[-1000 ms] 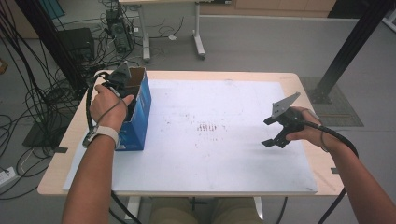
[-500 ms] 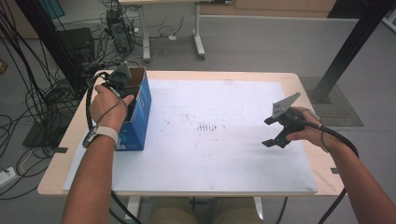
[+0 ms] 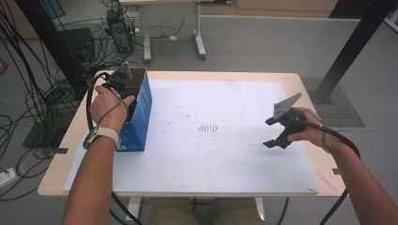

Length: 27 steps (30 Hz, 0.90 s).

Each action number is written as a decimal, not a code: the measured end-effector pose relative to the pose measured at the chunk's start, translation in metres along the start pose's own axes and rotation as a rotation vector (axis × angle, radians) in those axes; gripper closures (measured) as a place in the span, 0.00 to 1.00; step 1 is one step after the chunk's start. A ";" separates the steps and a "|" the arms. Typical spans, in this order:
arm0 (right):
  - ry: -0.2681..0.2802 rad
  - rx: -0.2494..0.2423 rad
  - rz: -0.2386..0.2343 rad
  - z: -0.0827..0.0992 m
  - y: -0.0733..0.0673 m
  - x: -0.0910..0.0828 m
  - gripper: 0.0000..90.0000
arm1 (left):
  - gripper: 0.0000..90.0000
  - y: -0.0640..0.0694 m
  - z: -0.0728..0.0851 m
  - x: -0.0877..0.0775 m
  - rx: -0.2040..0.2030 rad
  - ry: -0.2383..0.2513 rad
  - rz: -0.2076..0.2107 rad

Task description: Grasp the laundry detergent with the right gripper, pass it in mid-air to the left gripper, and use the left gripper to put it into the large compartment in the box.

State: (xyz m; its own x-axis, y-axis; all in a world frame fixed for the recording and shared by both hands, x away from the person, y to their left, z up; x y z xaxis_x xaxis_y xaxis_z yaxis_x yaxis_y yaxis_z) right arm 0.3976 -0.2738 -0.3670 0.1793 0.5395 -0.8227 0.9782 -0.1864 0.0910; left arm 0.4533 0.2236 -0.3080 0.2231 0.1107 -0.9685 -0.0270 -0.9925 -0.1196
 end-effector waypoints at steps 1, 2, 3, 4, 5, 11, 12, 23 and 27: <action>0.000 0.001 0.000 0.000 0.000 0.000 0.11 | 0.41 0.000 0.000 0.000 0.000 0.001 0.001; -0.001 -0.001 0.000 0.000 0.000 0.000 0.11 | 0.41 0.000 0.000 0.000 0.000 0.000 0.001; 0.001 0.000 0.000 0.000 0.000 0.000 0.11 | 0.41 0.000 0.000 0.000 0.000 0.000 0.000; 0.000 0.000 -0.001 0.000 0.000 0.000 0.11 | 0.41 0.000 0.000 0.000 0.000 -0.001 0.000; 0.000 -0.001 -0.001 0.000 0.000 0.000 0.11 | 0.41 0.000 0.000 0.000 0.000 0.000 0.000; 0.001 0.001 -0.002 -0.001 0.000 0.001 0.11 | 0.41 0.000 0.000 0.000 -0.003 -0.003 0.002; 0.000 0.000 -0.001 -0.001 0.000 0.001 0.11 | 0.41 0.000 0.000 0.000 -0.002 -0.001 0.002; -0.002 0.002 -0.002 -0.001 0.000 0.001 0.11 | 0.39 0.000 0.000 0.000 0.004 0.004 0.005; -0.001 -0.003 -0.002 -0.001 0.000 0.001 0.11 | 0.39 0.001 0.000 0.000 0.008 0.022 0.003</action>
State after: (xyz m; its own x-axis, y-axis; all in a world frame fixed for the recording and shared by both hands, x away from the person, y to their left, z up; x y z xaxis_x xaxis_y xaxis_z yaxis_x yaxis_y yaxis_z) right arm 0.3974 -0.2723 -0.3671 0.1771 0.5391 -0.8234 0.9789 -0.1831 0.0906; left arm 0.4534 0.2228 -0.3081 0.2448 0.1065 -0.9637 -0.0359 -0.9923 -0.1188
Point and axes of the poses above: each handheld gripper's, and its own axes: x roughly forward along the jaws, z roughly out of its underside, y roughly to its right, the point moved 3 cm from there along x, roughly forward along the jaws, and after that the axes turned 7 degrees about -x, right-handed, at the moved point
